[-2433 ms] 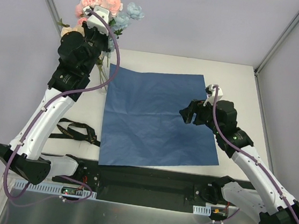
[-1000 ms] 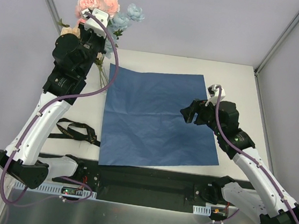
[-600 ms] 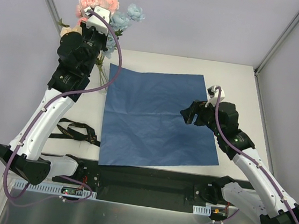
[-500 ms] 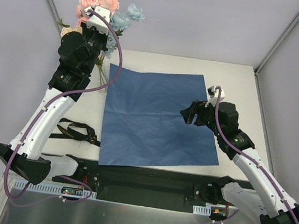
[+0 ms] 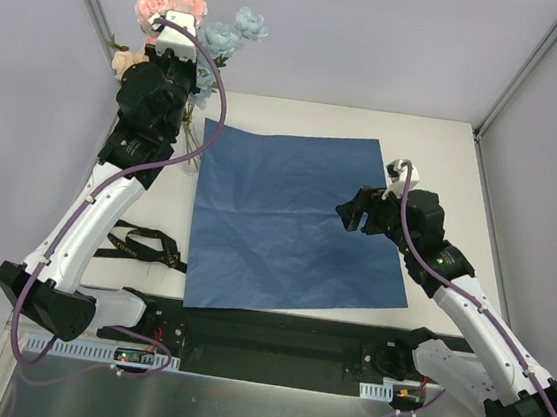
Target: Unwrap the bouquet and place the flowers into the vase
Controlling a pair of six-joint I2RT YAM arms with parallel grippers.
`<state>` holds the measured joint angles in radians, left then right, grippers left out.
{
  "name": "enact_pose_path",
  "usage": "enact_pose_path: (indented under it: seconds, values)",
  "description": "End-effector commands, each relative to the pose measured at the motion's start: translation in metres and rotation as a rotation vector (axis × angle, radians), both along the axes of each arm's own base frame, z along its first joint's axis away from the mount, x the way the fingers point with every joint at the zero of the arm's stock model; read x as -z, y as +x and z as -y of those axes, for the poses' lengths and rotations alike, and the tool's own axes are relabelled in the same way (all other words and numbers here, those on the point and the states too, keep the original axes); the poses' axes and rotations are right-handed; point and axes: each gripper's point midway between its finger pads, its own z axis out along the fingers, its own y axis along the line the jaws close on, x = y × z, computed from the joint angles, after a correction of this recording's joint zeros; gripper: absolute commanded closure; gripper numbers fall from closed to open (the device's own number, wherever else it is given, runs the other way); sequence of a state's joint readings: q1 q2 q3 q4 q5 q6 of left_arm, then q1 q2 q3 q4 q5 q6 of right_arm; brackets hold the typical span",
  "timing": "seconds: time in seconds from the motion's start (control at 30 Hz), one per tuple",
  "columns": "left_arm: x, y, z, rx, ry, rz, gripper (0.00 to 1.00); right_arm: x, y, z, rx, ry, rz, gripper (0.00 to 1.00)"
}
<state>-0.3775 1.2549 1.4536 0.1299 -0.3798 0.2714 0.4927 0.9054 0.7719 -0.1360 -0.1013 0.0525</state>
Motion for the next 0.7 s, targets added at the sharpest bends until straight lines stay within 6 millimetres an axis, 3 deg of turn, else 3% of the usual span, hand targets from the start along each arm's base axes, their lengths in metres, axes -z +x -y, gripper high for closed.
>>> enact_pose_path:
  seconds: [0.0, 0.23, 0.67]
  values:
    - [-0.005, 0.0, -0.013, -0.064, -0.082, 0.033, 1.0, -0.009, 0.002, 0.0, 0.007, 0.026, 0.019, 0.26]
    - [0.006, 0.001, -0.013, -0.072, -0.094, 0.004, 1.0, -0.009, 0.002, -0.001, 0.002, 0.024, 0.016, 0.26]
    - [-0.044, -0.016, -0.007, 0.005, -0.12, 0.09, 1.0, -0.006, 0.004, -0.004, -0.002, 0.025, 0.003, 0.25]
